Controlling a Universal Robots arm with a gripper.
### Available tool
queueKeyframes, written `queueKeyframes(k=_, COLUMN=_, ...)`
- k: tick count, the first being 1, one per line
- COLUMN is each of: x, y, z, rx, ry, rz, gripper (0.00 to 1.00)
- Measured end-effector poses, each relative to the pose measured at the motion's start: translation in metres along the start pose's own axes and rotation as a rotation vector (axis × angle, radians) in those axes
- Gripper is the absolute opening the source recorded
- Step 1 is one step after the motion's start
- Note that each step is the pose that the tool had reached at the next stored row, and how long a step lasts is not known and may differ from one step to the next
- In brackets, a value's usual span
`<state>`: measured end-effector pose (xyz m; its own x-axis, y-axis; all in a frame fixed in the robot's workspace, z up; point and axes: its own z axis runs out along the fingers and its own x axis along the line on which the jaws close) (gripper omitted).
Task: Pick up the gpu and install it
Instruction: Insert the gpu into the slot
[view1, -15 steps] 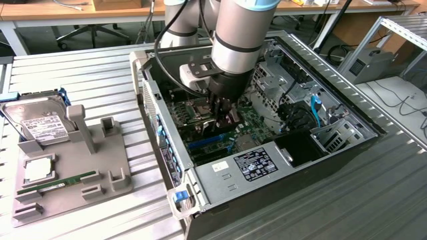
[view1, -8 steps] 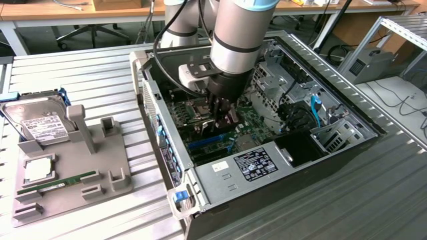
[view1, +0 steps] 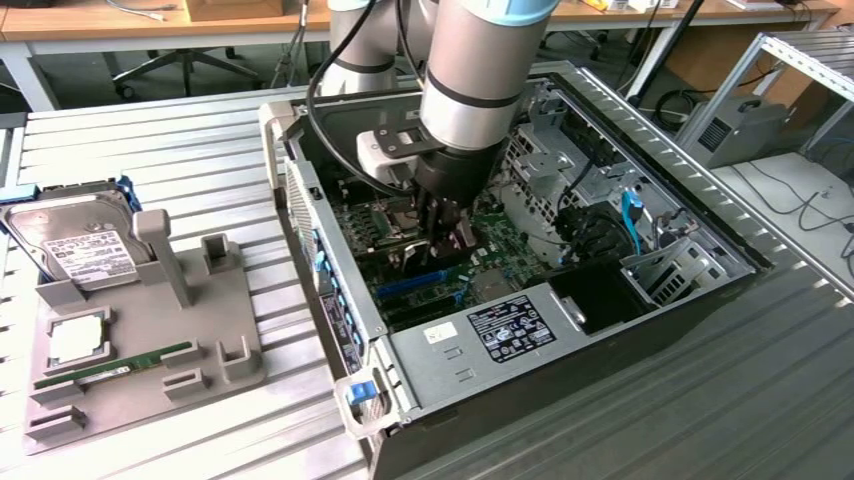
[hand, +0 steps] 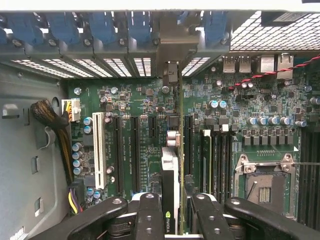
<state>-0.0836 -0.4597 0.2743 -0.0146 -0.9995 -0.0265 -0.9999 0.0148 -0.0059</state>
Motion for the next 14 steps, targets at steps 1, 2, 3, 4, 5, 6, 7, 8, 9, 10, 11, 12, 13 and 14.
queueKeyframes(k=1, x=0.0, y=0.0, z=0.0001, rx=-0.0001, ry=0.0003, rz=0.0, gripper=0.27)
queueKeyframes(k=2, x=0.0001, y=0.0, z=0.0001, rx=-0.0002, ry=0.0005, rz=0.0, gripper=0.27)
queueKeyframes(k=3, x=0.0001, y=0.0, z=0.0001, rx=-0.0003, ry=0.0006, rz=0.0, gripper=0.27)
queueKeyframes(k=4, x=0.0001, y=0.0, z=0.0002, rx=-0.0002, ry=0.0006, rz=0.0, gripper=0.27)
queueKeyframes(k=5, x=0.0001, y=0.0, z=0.0003, rx=-0.0002, ry=0.0004, rz=0.0, gripper=0.27)
queueKeyframes(k=6, x=0.0001, y=0.0001, z=0.0003, rx=-0.0001, ry=0.0004, rz=0.0, gripper=0.27)
queueKeyframes(k=7, x=0.0001, y=0.0003, z=0.0004, rx=-0.0001, ry=0.0004, rz=0.0, gripper=0.27)
queueKeyframes(k=8, x=0.0001, y=0.0003, z=0.0004, rx=-0.0001, ry=0.0004, rz=0.0, gripper=0.27)
queueKeyframes(k=9, x=0.0001, y=0.0003, z=0.0004, rx=-0.0001, ry=0.0004, rz=0.0, gripper=0.27)
queueKeyframes(k=10, x=0.0001, y=0.0003, z=0.0005, rx=-0.0002, ry=0.0004, rz=0.0, gripper=0.27)
queueKeyframes(k=11, x=0.0, y=0.0003, z=0.001, rx=0.0, ry=0.0001, rz=0.0, gripper=0.27)
queueKeyframes(k=12, x=0.0001, y=0.0003, z=0.0017, rx=0.0, ry=0.0, rz=0.0, gripper=0.27)
queueKeyframes(k=13, x=0.0001, y=0.0003, z=0.0019, rx=-0.0003, ry=0.0006, rz=0.0, gripper=0.27)
queueKeyframes(k=14, x=0.0001, y=0.0003, z=0.0031, rx=-0.0001, ry=0.0002, rz=0.0, gripper=0.27)
